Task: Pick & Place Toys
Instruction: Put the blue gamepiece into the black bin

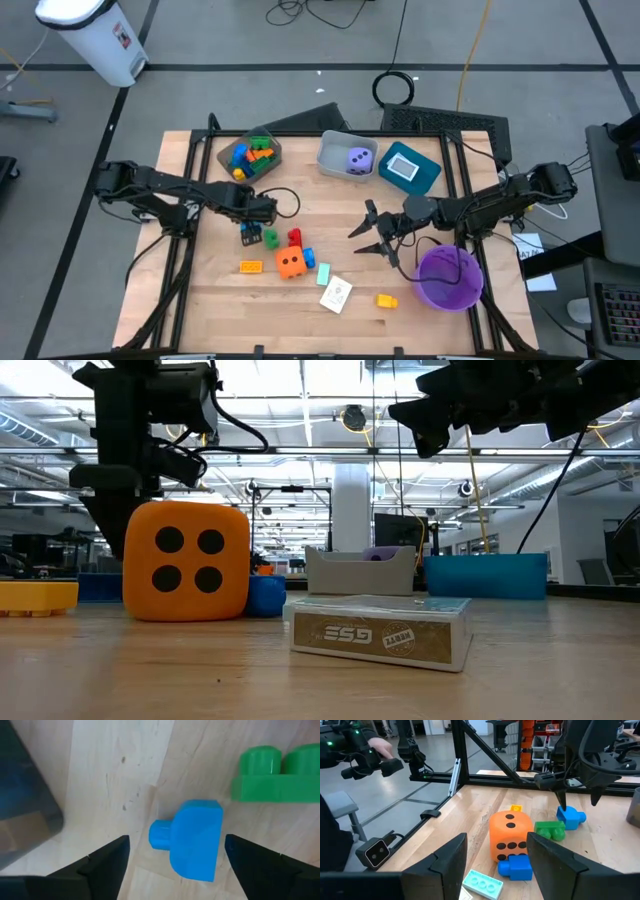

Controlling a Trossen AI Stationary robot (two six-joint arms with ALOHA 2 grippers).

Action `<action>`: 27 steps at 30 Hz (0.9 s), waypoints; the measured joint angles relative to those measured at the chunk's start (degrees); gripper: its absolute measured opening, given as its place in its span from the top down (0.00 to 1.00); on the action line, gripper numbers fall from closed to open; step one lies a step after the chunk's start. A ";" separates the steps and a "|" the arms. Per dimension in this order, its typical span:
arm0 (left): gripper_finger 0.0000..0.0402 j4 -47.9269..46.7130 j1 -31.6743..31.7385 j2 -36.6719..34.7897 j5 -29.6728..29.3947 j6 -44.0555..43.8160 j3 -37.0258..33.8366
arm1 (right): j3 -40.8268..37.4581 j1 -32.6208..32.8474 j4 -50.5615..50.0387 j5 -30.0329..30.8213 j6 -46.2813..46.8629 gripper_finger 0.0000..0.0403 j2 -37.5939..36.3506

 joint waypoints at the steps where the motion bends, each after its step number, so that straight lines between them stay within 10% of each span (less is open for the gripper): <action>1: 0.17 -0.02 0.11 0.00 0.07 0.48 0.00 | 0.00 0.00 0.00 -0.01 0.00 0.51 0.00; 27: 0.22 12.26 4.18 0.01 2.74 4.40 -11.33 | 0.00 0.00 0.02 0.04 1.44 0.51 0.00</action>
